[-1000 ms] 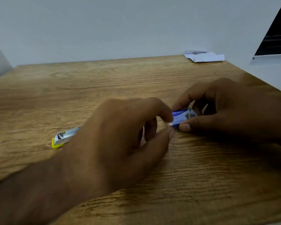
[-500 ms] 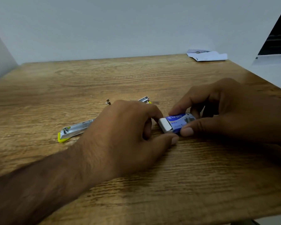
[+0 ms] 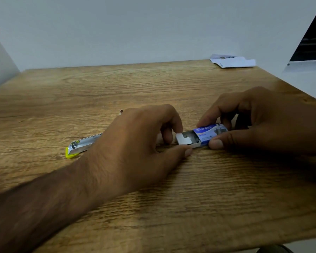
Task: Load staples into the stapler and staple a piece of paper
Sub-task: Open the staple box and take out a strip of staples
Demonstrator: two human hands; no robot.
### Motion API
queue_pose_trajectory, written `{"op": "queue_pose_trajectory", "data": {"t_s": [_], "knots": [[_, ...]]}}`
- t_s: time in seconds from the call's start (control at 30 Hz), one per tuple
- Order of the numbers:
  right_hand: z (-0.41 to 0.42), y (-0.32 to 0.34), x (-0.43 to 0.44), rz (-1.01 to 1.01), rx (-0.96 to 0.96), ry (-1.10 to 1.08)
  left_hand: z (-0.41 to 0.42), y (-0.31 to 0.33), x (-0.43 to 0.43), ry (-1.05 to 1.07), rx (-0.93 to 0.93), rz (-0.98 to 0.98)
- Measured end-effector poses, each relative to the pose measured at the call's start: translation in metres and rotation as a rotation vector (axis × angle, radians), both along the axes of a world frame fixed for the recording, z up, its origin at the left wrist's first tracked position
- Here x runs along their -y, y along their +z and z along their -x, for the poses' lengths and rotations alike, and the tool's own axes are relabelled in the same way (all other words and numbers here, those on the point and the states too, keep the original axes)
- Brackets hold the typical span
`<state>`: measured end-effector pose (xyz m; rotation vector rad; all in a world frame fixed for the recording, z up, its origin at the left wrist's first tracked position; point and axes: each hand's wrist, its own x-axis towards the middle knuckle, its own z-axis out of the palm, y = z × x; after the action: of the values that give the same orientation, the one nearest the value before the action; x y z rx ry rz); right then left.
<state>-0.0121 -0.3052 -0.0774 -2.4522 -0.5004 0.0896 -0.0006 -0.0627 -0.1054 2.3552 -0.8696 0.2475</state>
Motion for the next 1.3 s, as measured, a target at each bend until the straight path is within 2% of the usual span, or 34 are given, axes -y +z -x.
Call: {"op": "queue_pose_trajectory", "data": {"t_s": [0.17,0.4,0.57,0.87,1.03,1.3], "knots": [[0.002,0.001,-0.001,0.016,0.0,-0.006,-0.003,0.004,-0.006,-0.075,-0.096,0.04],[0.002,0.003,-0.003,0.064,-0.014,-0.001,-0.006,0.005,-0.009,-0.118,-0.116,0.002],[0.007,0.017,-0.013,0.058,0.226,0.0,-0.008,0.008,-0.01,-0.116,-0.124,-0.023],[0.007,0.032,-0.054,0.417,0.105,0.053,-0.008,0.012,-0.01,-0.154,-0.137,-0.038],[0.004,0.035,-0.061,0.531,0.085,0.049,-0.008,0.012,-0.01,-0.16,-0.143,-0.028],[0.001,0.036,-0.072,0.607,0.133,0.025,-0.007,0.013,-0.01,-0.163,-0.147,-0.032]]}}
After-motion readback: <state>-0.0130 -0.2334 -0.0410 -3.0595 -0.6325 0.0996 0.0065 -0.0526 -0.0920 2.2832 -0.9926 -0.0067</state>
